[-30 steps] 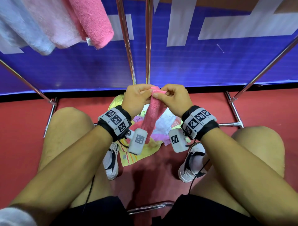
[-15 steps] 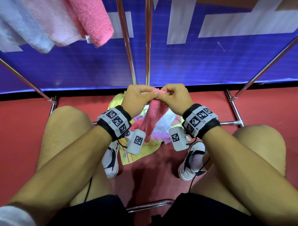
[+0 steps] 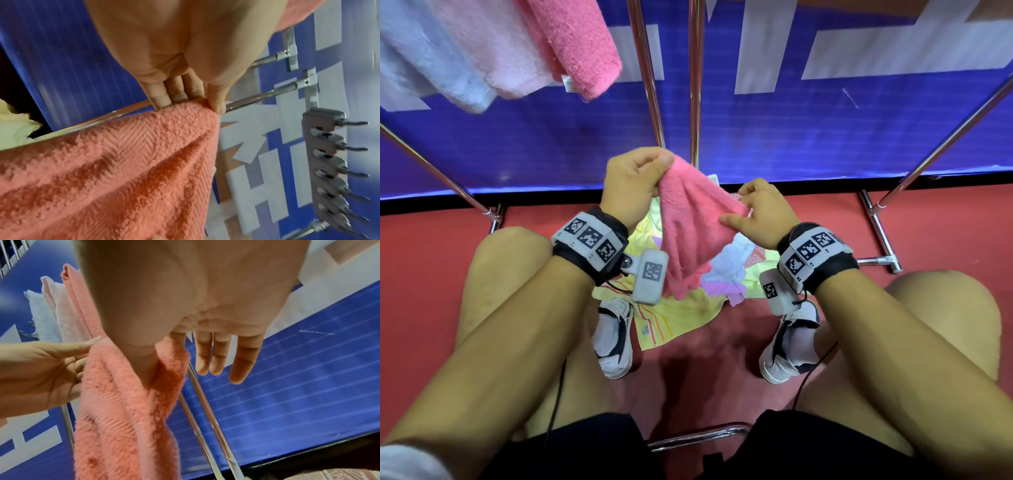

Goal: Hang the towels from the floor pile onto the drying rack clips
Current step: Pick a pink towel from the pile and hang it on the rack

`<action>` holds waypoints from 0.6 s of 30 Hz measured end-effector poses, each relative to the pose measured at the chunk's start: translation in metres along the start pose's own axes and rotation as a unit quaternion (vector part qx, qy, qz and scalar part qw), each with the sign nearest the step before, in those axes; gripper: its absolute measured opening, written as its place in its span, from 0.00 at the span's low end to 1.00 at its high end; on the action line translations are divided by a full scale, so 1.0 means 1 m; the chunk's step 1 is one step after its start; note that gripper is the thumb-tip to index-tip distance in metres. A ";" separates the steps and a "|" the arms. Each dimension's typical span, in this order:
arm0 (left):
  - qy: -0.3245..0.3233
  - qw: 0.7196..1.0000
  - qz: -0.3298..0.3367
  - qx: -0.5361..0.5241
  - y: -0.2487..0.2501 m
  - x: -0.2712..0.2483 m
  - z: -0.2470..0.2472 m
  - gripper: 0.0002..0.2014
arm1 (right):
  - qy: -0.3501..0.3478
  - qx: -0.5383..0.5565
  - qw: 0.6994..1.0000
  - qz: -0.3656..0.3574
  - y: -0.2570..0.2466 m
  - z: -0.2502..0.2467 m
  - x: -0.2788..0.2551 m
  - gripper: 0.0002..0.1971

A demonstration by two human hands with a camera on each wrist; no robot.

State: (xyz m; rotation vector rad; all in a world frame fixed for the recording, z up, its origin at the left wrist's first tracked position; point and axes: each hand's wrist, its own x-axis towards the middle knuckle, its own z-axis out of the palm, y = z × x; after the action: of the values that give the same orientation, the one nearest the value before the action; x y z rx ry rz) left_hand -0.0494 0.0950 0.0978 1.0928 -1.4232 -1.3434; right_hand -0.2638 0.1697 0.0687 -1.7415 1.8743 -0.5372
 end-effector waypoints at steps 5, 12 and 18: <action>0.045 0.997 0.006 0.055 -0.012 0.008 -0.016 0.07 | 0.057 0.016 0.998 -0.009 0.004 -0.006 -0.007 0.16; 0.058 0.995 0.004 0.083 -0.014 0.003 -0.016 0.07 | 0.172 0.153 0.973 0.001 -0.001 -0.008 -0.007 0.10; 0.083 0.994 -0.002 0.069 -0.009 0.005 -0.013 0.07 | 0.207 0.276 0.938 -0.005 -0.010 -0.013 -0.004 0.12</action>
State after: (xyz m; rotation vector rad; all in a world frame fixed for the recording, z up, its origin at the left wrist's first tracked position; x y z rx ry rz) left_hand -0.0371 0.0872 0.0892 1.2675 -1.4062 -1.1424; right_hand -0.2638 0.1722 0.0859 -1.3266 1.7319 -1.3744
